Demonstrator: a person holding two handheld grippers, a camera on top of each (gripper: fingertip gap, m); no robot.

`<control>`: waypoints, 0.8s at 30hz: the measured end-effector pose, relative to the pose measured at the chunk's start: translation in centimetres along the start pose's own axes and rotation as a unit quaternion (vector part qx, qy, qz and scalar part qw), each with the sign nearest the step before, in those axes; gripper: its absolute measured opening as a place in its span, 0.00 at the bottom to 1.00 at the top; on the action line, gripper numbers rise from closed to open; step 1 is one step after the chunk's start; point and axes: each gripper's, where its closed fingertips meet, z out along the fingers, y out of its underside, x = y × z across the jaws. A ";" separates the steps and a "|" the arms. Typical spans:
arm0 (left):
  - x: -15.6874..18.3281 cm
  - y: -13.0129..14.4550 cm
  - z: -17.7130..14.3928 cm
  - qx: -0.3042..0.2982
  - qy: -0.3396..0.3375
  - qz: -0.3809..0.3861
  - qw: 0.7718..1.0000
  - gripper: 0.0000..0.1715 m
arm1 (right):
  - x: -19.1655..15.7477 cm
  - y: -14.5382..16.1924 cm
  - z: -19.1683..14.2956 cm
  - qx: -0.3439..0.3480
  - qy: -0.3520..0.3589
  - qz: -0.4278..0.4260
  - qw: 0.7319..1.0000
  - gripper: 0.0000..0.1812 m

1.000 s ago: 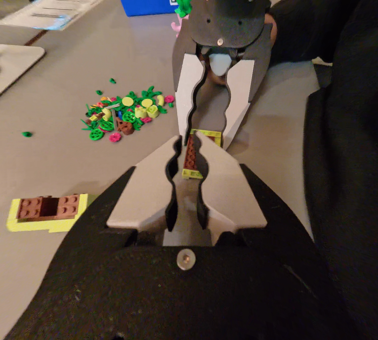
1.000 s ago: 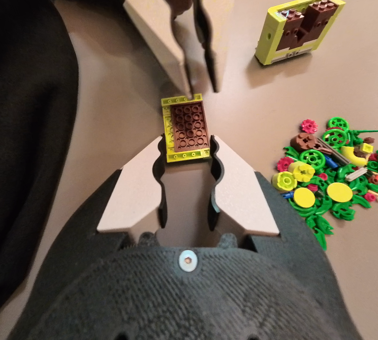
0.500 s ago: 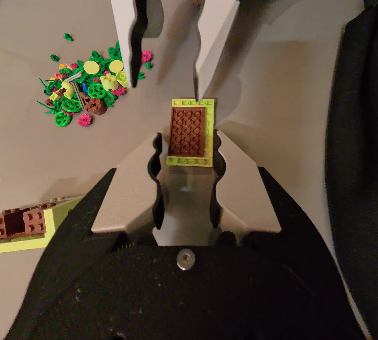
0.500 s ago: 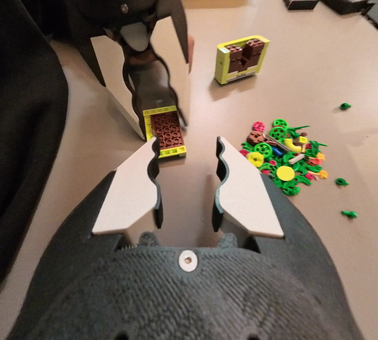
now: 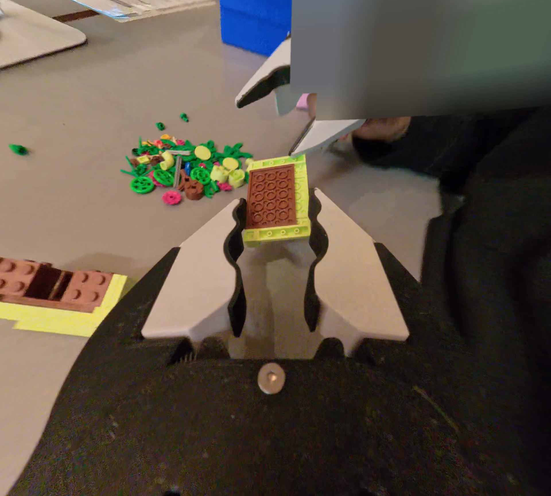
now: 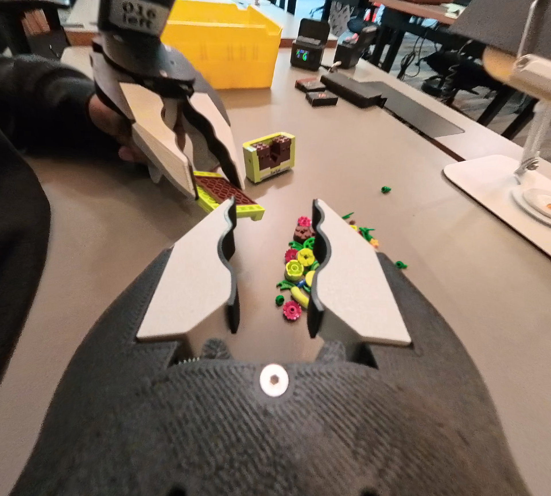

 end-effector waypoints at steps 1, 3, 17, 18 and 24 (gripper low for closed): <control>-0.1 -0.3 0.0 0.015 0.006 -0.019 1.000 0.23 | 0.1 -0.4 -0.2 0.011 0.003 0.005 1.000 0.28; -0.5 -0.9 0.0 0.035 -0.003 -0.032 0.999 0.23 | 0.2 -1.1 -0.5 0.028 0.006 0.017 0.999 0.28; -0.8 -2.4 0.6 0.060 -0.157 0.171 0.971 0.23 | -2.0 -0.9 0.5 0.060 -0.162 0.324 0.930 0.23; -0.6 -2.4 0.8 0.059 -0.153 0.176 0.971 0.23 | -2.1 -0.8 0.6 0.058 -0.166 0.327 0.928 0.18; -0.2 -2.5 0.8 0.067 -0.153 0.203 0.965 0.24 | -1.7 0.0 0.4 0.024 -0.115 0.230 0.966 0.04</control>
